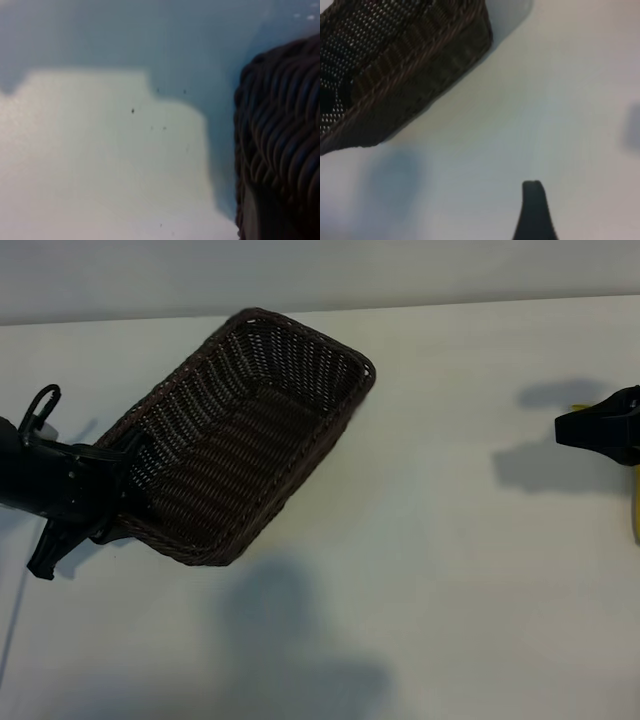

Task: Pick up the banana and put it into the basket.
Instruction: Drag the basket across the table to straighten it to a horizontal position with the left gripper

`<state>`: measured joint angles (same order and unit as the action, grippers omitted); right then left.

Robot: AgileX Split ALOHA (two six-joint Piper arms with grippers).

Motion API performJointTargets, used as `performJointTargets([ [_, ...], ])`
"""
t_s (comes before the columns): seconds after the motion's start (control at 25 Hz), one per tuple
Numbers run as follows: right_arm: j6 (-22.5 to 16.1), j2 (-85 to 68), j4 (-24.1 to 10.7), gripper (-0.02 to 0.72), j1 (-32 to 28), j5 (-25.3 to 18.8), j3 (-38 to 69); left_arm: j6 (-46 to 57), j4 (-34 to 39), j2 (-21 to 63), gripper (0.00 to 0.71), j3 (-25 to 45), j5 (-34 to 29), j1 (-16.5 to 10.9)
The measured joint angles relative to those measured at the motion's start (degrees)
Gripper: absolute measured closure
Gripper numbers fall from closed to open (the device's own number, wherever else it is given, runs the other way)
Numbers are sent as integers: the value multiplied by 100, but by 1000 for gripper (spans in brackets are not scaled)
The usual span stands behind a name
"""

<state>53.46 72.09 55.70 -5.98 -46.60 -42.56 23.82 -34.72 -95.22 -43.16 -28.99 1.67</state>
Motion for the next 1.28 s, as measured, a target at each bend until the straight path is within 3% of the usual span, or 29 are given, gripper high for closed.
performJointTargets([
  [0.32, -10, 0, 0, 189, 0, 0, 0, -761, 92, -36, 550, -1040, -835, 0],
  [0.64, -10, 0, 0, 189, 0, 0, 0, -1363, 1275, -352, 550, -2481, -2289, 0],
  [1.0, -10, 0, 0, 190, 0, 0, 0, -2843, 906, -1479, 550, -4189, -3756, 14],
  [1.16, -10, 0, 5, 190, 0, 0, 0, -3093, 944, -1863, 550, -4659, -3833, 231],
  [1.28, -10, 0, 5, 190, 0, 0, 0, -3119, 1165, -2085, 550, -4921, -3833, 552],
])
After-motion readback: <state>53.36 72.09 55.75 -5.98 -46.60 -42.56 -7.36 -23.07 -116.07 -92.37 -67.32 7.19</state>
